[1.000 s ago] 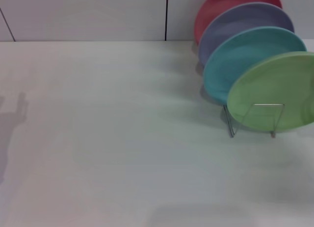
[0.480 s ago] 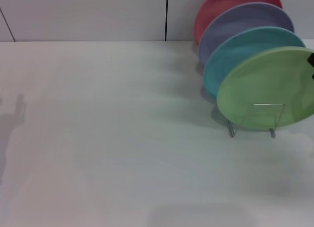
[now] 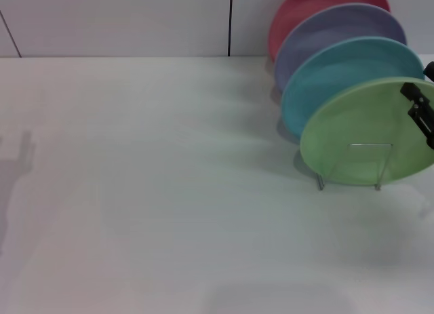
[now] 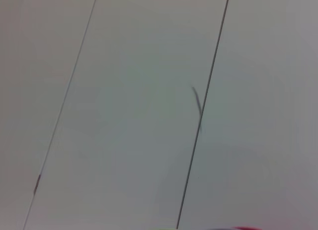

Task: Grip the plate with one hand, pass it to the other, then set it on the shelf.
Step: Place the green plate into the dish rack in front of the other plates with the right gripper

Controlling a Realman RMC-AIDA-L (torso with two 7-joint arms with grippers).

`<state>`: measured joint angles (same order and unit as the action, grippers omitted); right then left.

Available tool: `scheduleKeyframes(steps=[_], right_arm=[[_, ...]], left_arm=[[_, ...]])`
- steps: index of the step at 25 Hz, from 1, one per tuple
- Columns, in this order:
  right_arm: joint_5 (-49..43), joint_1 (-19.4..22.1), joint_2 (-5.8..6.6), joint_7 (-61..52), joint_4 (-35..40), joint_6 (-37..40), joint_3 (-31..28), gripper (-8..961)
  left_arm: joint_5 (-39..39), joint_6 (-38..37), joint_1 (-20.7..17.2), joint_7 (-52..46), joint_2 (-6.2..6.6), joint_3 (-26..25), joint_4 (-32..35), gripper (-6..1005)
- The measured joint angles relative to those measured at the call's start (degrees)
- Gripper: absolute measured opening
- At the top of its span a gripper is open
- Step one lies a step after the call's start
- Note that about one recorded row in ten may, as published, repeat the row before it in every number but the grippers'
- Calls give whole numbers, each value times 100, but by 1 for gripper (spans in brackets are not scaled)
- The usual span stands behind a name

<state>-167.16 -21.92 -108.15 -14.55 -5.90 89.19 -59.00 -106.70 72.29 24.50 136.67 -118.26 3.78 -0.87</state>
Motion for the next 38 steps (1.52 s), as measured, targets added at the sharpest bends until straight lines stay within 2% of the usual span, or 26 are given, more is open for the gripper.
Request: scheduleKeyframes(steps=[3,19,38], right_arm=[[0,21,19,-2,1,43,-21,398],[0,-288,1,-67,124,-22,169,390],[0,-462,-102,-173,124,-401,635,389]], left_arm=[[0,4,1,0,-4,0,0,616],[0,81,4,-26,-4,0,-2,616],[0,194,-26,-85,5,0,0,616]])
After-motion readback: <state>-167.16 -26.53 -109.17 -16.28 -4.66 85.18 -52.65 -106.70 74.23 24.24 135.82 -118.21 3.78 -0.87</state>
